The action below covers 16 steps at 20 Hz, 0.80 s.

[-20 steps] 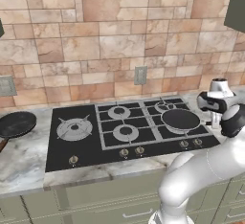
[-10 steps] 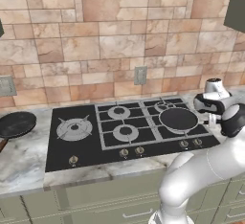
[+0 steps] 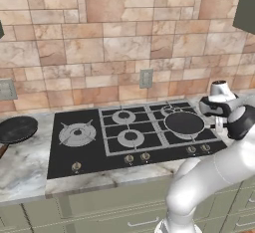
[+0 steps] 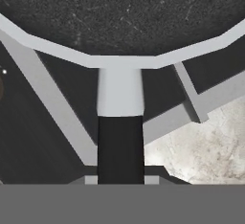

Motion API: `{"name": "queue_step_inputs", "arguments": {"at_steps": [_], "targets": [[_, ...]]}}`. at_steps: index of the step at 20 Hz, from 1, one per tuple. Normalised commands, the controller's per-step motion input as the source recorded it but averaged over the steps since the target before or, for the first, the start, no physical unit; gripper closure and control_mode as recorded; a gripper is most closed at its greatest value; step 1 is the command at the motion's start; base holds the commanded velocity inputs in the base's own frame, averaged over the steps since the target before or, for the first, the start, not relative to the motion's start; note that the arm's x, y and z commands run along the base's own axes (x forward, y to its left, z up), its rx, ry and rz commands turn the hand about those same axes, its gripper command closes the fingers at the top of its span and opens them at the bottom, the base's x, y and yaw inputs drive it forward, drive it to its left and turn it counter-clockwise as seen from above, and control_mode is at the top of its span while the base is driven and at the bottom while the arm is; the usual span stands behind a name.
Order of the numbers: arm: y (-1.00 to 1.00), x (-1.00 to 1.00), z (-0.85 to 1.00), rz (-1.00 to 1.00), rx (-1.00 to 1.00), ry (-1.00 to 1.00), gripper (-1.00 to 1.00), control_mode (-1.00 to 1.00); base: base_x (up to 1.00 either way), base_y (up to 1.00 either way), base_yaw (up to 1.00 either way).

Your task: Place both pans onto different burners. Then place the lemon and the steak on different pans.

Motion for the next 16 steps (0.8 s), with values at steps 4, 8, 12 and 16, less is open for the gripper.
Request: {"name": "queue_step_inputs", "arguments": {"at_steps": [4,8,12,16], "targets": [[0.0,0.0,0.0,0.02,0.0,0.01,1.0,-1.0,0.0,0.0,0.0],[0.0,0.0,0.0,0.0,0.0,0.0,-1.0,-1.0,0.0,0.0,0.0],[0.0,0.0,0.0,0.0,0.0,0.0,-1.0,-1.0,0.0,0.0,0.0],[-0.01,0.0,0.05,0.0,0.0,0.0,-1.0,-1.0,0.0,0.0,0.0]]}}
